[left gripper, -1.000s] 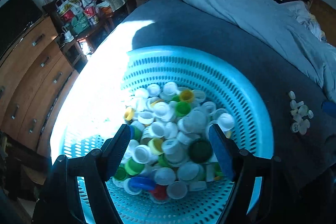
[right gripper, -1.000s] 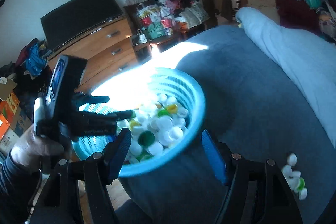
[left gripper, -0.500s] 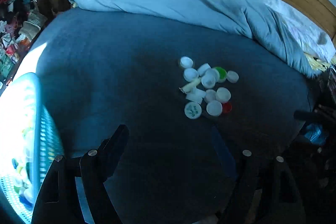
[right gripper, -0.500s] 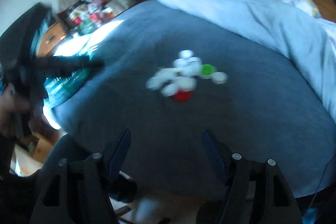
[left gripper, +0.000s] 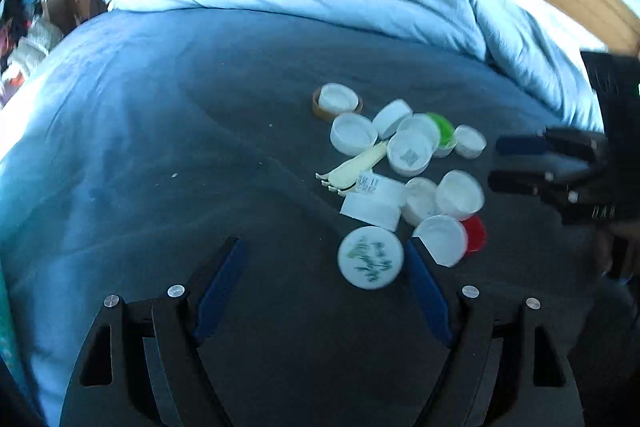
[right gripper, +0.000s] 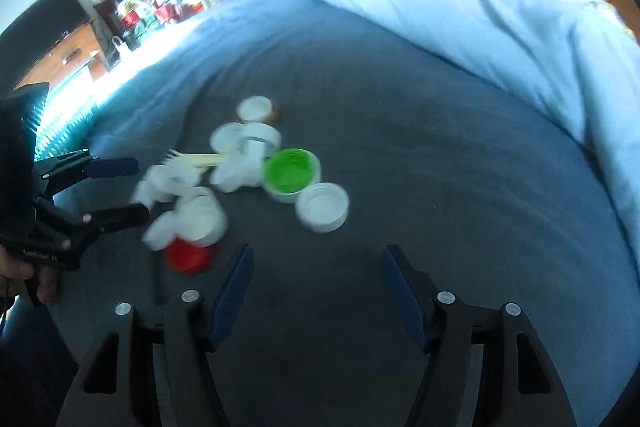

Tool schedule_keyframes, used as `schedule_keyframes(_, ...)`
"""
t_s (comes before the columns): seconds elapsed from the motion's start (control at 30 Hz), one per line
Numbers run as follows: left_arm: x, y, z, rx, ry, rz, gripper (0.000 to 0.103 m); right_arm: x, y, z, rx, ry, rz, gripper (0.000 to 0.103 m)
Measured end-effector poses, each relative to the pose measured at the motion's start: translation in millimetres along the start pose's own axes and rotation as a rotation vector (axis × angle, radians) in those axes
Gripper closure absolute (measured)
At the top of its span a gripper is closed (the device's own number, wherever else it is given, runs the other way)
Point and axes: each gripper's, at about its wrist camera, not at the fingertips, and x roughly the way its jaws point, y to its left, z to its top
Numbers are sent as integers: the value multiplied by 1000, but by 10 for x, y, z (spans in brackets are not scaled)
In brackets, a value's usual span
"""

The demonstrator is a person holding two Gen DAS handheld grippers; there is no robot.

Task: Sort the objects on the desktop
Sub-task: 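Grasp the green-printed white cap with the left tool while the right tool grasps a white cap, then carry both held white caps over the turquoise basket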

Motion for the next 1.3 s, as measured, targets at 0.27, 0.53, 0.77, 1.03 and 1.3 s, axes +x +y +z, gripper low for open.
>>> schedule_keyframes(0.27, 21, -116, -27, 52, -5, 72, 35, -8, -30, 72, -40, -17, -9, 40)
schedule_keyframes(0.53, 53, -150, 1, 29, -9, 94, 60, 165, 79, 201, -122, 64, 6, 43)
schedule_keyframes(0.77, 63, -181, 47, 37, 21, 102, 60, 269, 91, 313, -141, 131, -3, 60)
schedule_keyframes(1.03, -76, -201, 160, 11, 153, 72, 78, 84, 15, 398, -54, 202, 24, 71)
schedule_keyframes(1.3, -469, -30, 628, -121, 241, 83, 78, -342, -44, 790, 36, 226, 43, 71)
